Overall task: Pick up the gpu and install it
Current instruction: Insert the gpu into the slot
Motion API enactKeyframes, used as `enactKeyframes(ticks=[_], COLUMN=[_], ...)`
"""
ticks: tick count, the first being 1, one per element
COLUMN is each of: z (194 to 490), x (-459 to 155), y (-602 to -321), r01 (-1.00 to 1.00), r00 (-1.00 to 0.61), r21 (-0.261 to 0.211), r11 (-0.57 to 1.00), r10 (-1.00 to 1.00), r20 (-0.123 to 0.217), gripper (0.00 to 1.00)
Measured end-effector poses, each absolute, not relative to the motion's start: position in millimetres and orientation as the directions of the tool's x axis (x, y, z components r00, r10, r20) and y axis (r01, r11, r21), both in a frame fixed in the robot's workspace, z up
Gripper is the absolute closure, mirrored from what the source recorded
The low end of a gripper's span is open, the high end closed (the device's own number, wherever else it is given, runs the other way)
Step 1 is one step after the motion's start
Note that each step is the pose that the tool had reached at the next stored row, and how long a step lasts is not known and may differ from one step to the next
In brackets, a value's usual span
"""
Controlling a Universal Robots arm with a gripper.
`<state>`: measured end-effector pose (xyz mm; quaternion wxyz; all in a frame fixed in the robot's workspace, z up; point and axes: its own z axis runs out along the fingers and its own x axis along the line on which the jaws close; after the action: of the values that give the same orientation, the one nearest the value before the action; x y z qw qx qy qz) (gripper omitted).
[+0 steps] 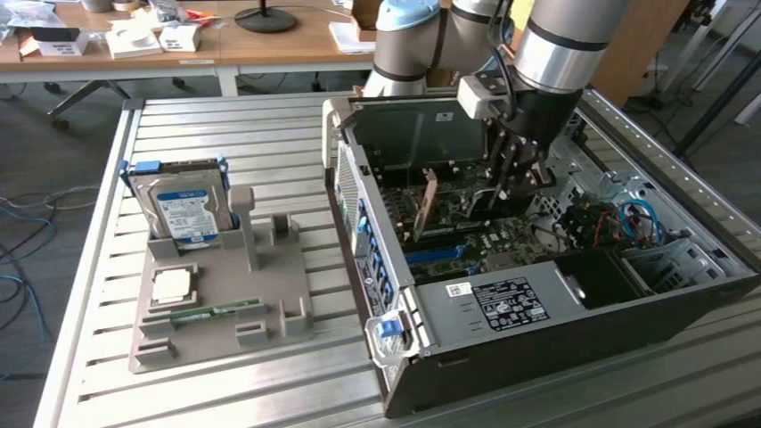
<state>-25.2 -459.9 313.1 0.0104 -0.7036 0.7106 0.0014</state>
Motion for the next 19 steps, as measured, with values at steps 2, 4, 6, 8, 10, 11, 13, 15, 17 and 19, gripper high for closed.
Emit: enactKeyframes(ticks=[2, 4, 6, 8, 10, 11, 13, 15, 17, 19], z=[313.0, 313.0, 312.8, 312.6, 312.0, 311.2, 308.6, 305.3, 301.8, 298.7], x=[-25.2, -25.2, -26.6, -28.8, -30.9, -31.5, -32.4, -33.1, -33.8, -34.5], y=[-459.9, -459.9, -459.9, -459.9, -459.9, -459.9, -459.9, -459.9, -459.9, -459.9], r01=[-1.0, -1.0, -1.0, -1.0, -1.0, -1.0, -1.0, -1.0, -1.0, -1.0], r00=[-0.01, -0.01, -0.01, -0.01, -0.01, -0.01, -0.01, -0.009, -0.009, -0.008], r21=[-0.013, -0.013, -0.013, -0.013, -0.013, -0.013, -0.013, -0.013, -0.013, -0.013], r11=[0.01, 0.01, 0.01, 0.01, 0.01, 0.01, 0.01, 0.009, 0.009, 0.008], r10=[-1.0, -1.0, -1.0, -1.0, -1.0, -1.0, -1.0, -1.0, -1.0, -1.0], r20=[-0.017, -0.017, -0.017, -0.017, -0.017, -0.017, -0.017, -0.017, -0.017, -0.017], gripper=[0.74, 0.74, 0.74, 0.74, 0.74, 0.74, 0.74, 0.74, 0.74, 0.74])
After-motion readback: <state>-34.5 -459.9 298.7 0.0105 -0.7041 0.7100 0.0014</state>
